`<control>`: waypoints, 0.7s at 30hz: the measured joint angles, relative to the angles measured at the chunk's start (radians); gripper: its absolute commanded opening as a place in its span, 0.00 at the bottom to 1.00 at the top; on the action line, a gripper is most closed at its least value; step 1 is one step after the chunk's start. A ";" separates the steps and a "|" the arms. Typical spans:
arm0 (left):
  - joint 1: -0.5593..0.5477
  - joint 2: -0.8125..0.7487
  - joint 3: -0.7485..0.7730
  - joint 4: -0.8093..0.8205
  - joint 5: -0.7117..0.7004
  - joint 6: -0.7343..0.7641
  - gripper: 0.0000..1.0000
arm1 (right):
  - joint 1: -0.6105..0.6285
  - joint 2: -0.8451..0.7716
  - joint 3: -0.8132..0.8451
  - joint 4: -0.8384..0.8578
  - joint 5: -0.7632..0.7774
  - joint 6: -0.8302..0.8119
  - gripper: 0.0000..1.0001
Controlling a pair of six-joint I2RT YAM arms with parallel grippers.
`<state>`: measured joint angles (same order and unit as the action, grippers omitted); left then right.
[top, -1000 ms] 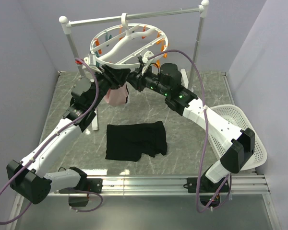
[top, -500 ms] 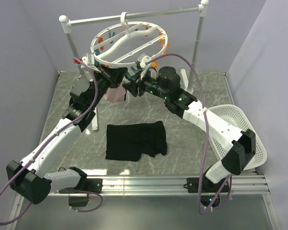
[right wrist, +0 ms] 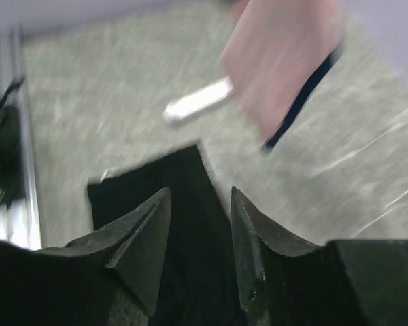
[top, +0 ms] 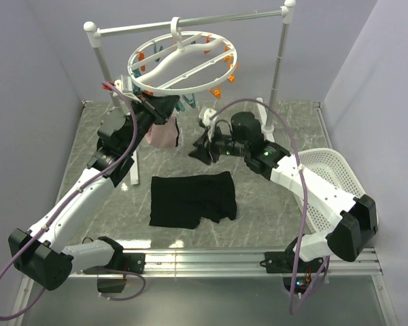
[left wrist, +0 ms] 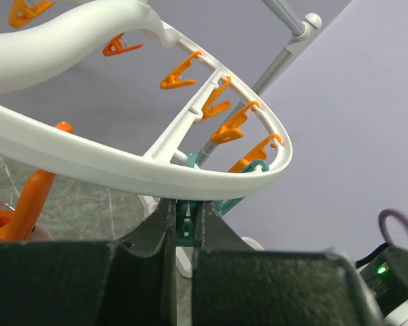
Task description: Clip the underwear to the hanger
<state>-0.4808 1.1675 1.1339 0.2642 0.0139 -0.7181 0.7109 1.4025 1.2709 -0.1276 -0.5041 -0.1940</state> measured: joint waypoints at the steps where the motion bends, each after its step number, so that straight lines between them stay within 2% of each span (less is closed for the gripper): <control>1: 0.000 0.000 0.000 0.000 0.001 0.000 0.00 | 0.000 -0.009 -0.027 -0.023 -0.014 -0.010 0.45; 6: 0.003 0.000 0.000 -0.001 0.009 0.000 0.00 | 0.019 0.002 -0.138 -0.142 -0.027 -0.050 0.38; 9: 0.005 0.000 0.000 0.000 0.011 0.000 0.00 | 0.031 0.076 -0.140 -0.174 -0.014 -0.039 0.33; 13: 0.007 0.000 0.000 0.000 0.016 -0.002 0.00 | 0.048 0.207 -0.115 -0.174 0.027 0.011 0.33; 15: 0.010 0.000 0.000 -0.001 0.017 -0.004 0.00 | 0.056 0.283 -0.087 -0.167 0.053 0.042 0.34; 18: 0.014 0.000 0.000 -0.001 0.020 -0.006 0.00 | 0.071 0.378 -0.035 -0.147 0.089 0.080 0.43; 21: 0.016 0.000 0.000 0.000 0.024 -0.010 0.00 | 0.081 0.486 0.063 -0.137 0.109 0.124 0.46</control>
<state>-0.4652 1.1675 1.1336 0.2642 0.0383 -0.7277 0.7921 1.8881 1.3338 -0.2649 -0.3950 -0.0696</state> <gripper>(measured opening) 0.083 0.438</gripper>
